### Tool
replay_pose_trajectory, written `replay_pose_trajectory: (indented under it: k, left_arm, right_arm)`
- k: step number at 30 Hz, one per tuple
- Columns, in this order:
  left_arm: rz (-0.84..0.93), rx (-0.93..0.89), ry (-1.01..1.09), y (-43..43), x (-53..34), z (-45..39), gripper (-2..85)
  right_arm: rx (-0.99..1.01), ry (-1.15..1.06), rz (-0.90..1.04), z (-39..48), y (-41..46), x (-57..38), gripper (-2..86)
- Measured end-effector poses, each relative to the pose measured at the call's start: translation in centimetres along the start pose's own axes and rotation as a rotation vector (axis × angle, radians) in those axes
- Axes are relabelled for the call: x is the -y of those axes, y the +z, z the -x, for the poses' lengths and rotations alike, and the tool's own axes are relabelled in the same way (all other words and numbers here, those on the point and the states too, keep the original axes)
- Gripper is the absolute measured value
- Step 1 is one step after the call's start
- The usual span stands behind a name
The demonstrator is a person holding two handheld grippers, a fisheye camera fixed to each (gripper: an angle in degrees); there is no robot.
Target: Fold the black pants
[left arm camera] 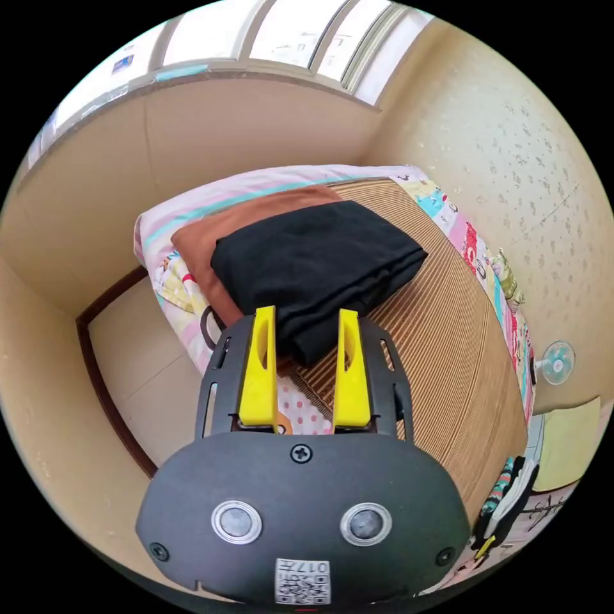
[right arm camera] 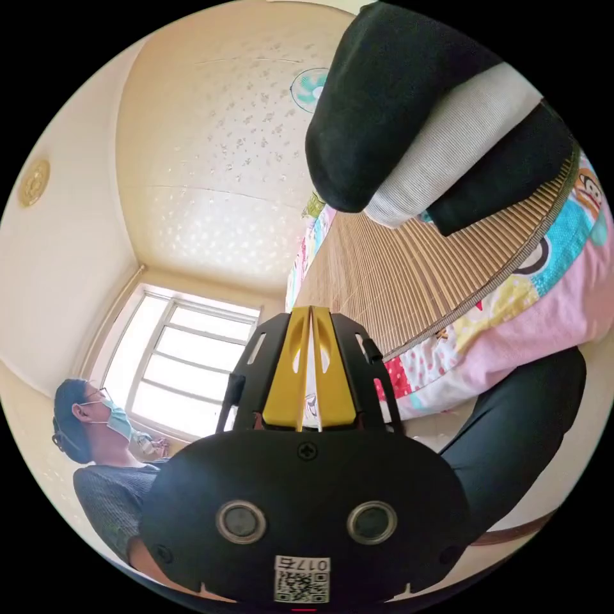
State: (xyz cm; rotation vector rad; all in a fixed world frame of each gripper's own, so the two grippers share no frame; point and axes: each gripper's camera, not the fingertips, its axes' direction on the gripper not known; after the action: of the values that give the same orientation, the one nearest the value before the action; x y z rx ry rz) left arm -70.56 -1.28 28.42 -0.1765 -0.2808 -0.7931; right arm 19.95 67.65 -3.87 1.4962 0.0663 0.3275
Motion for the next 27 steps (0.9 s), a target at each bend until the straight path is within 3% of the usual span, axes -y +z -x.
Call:
replay_pose_trajectory:
  k: [5, 9, 12, 15, 19, 21, 23, 26, 27]
  left_arm:
    - [-0.056, -0.151, -0.043, -2.4, -1.9, -1.2, 2.7]
    - [0.050, -0.481, 0.318, -5.1, -9.6, -8.1, 0.6]
    - [0.210, -0.515, 0.627, -4.9, -18.6, -14.3, 1.6]
    - [0.359, -0.474, 0.796, -4.4, -26.6, -17.4, 2.6]
    - [0.023, -0.369, 0.586, -9.9, -29.8, -12.9, 4.3]
    - [-0.122, -0.284, 0.281, -11.4, -28.5, -7.5, 8.9]
    - [-0.046, -0.282, 0.142, -9.2, -26.4, -4.7, 11.3]
    - [0.323, -0.447, 0.046, -1.8, -23.7, -4.4, 10.5]
    - [0.322, -0.449, 0.028, -1.8, -23.4, -5.1, 9.6]
  right_arm:
    - [0.055, 0.092, -0.040, -2.2, 1.5, -1.8, 0.4]
    - [0.070, 0.082, 0.017, -1.9, 5.4, -2.0, 0.4]
    - [0.071, 0.035, 0.094, -0.7, 9.6, -2.0, 0.5]
    - [0.068, -0.003, 0.215, 0.2, 14.4, -2.4, 0.4]
    - [0.113, -0.027, 0.339, 0.6, 19.4, -3.9, 0.3]
    - [0.115, -0.034, 0.382, 0.5, 21.1, -4.7, 0.3]
    - [0.110, -0.041, 0.419, 0.1, 23.0, -5.5, 0.3]
    - [0.145, -0.017, 0.460, -0.8, 26.1, -6.9, 0.4]
    - [0.183, -0.008, 0.469, -1.0, 27.2, -7.5, 0.5]
